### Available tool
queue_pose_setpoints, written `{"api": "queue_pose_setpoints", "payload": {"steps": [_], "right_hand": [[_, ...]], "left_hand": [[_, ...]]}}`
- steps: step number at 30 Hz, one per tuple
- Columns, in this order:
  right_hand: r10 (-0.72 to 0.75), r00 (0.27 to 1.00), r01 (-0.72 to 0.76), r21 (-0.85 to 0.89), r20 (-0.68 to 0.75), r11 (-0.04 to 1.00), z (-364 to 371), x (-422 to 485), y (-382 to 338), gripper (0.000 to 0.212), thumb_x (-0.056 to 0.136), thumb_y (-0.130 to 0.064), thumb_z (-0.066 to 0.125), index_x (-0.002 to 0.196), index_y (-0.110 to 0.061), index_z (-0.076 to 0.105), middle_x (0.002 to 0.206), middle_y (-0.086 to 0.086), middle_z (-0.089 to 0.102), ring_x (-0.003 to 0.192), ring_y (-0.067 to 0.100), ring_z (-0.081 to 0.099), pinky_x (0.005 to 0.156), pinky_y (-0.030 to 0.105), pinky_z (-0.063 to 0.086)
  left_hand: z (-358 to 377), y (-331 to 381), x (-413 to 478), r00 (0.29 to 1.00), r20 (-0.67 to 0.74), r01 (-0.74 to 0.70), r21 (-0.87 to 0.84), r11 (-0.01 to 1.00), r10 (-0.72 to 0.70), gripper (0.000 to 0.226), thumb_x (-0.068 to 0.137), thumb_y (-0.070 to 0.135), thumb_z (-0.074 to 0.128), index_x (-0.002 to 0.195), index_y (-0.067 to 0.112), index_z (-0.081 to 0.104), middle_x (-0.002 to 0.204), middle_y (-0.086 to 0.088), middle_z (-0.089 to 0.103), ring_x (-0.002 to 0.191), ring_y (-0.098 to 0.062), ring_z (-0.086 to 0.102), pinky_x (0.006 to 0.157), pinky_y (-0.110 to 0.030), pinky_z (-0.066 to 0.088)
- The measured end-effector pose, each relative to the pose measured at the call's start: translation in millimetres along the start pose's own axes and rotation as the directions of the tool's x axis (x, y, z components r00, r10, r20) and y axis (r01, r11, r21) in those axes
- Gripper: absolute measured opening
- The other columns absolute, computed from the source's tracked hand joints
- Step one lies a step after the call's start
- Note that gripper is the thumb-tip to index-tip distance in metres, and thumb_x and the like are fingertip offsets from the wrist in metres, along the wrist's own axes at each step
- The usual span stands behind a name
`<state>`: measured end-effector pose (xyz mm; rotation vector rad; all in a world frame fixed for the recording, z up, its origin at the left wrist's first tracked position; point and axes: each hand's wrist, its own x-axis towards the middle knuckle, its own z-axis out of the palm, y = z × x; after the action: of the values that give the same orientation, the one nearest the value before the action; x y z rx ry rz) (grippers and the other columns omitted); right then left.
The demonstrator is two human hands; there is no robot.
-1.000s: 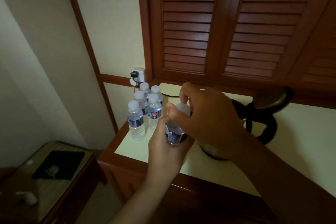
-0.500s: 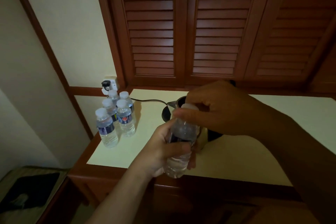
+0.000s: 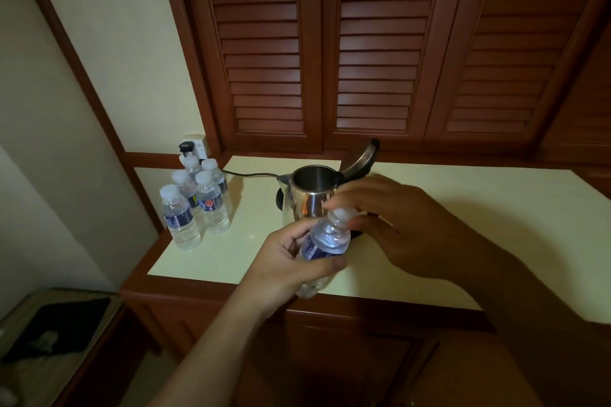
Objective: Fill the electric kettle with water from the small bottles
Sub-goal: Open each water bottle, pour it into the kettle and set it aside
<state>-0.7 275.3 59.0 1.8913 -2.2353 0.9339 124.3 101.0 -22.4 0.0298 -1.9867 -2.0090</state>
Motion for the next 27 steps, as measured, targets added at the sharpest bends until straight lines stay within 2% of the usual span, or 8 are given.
{"api": "queue_pose_setpoints", "payload": {"steps": [3,6,10,14,20,23,25,27], "right_hand": [[0.105,0.989,-0.085,0.178,-0.106,0.980,11,-17,6,0.036,0.096,-0.003,0.062,0.124,-0.025,0.066,0.125,-0.016,0.064,0.116,-0.003,0.058,0.094,0.010,0.043],[0.236,0.952,-0.162,0.332,-0.195,0.929,24,-28,13,0.033,0.095,-0.007,0.066,0.123,-0.023,0.066,0.122,-0.013,0.068,0.109,0.005,0.066,0.093,0.016,0.050],[0.551,0.814,-0.390,0.531,-0.183,0.752,69,-45,38,0.018,0.088,-0.015,0.077,0.102,-0.025,0.070,0.102,-0.010,0.075,0.098,0.005,0.071,0.088,0.027,0.058],[0.653,0.739,-0.573,0.354,-0.168,0.739,123,-56,72,0.017,0.082,-0.024,0.080,0.086,-0.030,0.065,0.100,-0.011,0.072,0.096,0.006,0.068,0.087,0.034,0.057],[0.591,0.791,-0.594,0.028,-0.160,0.804,160,-52,103,0.013,0.089,-0.038,0.062,0.085,-0.027,0.066,0.095,-0.012,0.066,0.091,0.007,0.055,0.091,0.037,0.049],[0.567,0.792,-0.592,-0.058,-0.227,0.804,166,-57,107,0.048,0.089,-0.055,0.055,0.119,-0.019,0.064,0.123,-0.004,0.063,0.117,0.017,0.053,0.109,0.032,0.036],[0.567,0.768,-0.634,-0.233,-0.298,0.737,170,-58,106,0.073,0.090,-0.072,0.042,0.136,-0.017,0.053,0.144,0.004,0.054,0.136,0.026,0.044,0.120,0.045,0.025],[0.647,0.714,-0.698,-0.348,-0.267,0.626,170,-55,101,0.095,0.086,-0.087,0.023,0.150,-0.019,0.038,0.160,0.008,0.035,0.150,0.032,0.026,0.123,0.056,0.008]], "left_hand": [[6,-9,-10,0.998,-0.053,0.038,0.003,0.999,-0.038,0.036,0.081,0.001,0.083,0.115,0.012,0.075,0.097,0.002,0.077,0.089,-0.011,0.072,0.077,-0.024,0.055],[5,-18,-18,0.987,-0.145,0.067,0.002,0.998,-0.066,0.035,0.082,0.000,0.083,0.114,0.012,0.076,0.099,-0.001,0.077,0.091,-0.013,0.071,0.080,-0.027,0.056],[5,-21,-19,0.968,-0.242,0.077,0.035,0.996,-0.066,0.033,0.085,0.000,0.081,0.115,0.012,0.076,0.102,-0.001,0.079,0.093,-0.010,0.073,0.079,-0.022,0.056],[2,-23,-15,0.958,-0.272,0.104,0.042,0.994,-0.089,0.036,0.087,0.003,0.080,0.120,0.017,0.076,0.109,0.001,0.080,0.099,-0.009,0.075,0.080,-0.021,0.057],[-15,-29,-3,0.968,-0.223,0.133,0.074,0.988,-0.114,0.038,0.088,0.003,0.080,0.122,0.020,0.074,0.112,0.005,0.080,0.102,-0.005,0.074,0.080,-0.018,0.057],[-29,-38,1,0.975,-0.180,0.145,0.090,0.985,-0.127,0.040,0.087,0.006,0.081,0.123,0.022,0.075,0.115,0.002,0.079,0.106,-0.012,0.074,0.084,-0.024,0.059],[-36,-42,1,0.977,-0.174,0.139,0.081,0.987,-0.123,0.040,0.087,0.005,0.080,0.123,0.021,0.075,0.115,0.000,0.079,0.105,-0.015,0.075,0.084,-0.025,0.059],[-40,-42,-2,0.978,-0.180,0.122,0.078,0.989,-0.107,0.039,0.087,0.002,0.079,0.122,0.018,0.074,0.112,0.002,0.080,0.102,-0.011,0.075,0.083,-0.022,0.058]]}}
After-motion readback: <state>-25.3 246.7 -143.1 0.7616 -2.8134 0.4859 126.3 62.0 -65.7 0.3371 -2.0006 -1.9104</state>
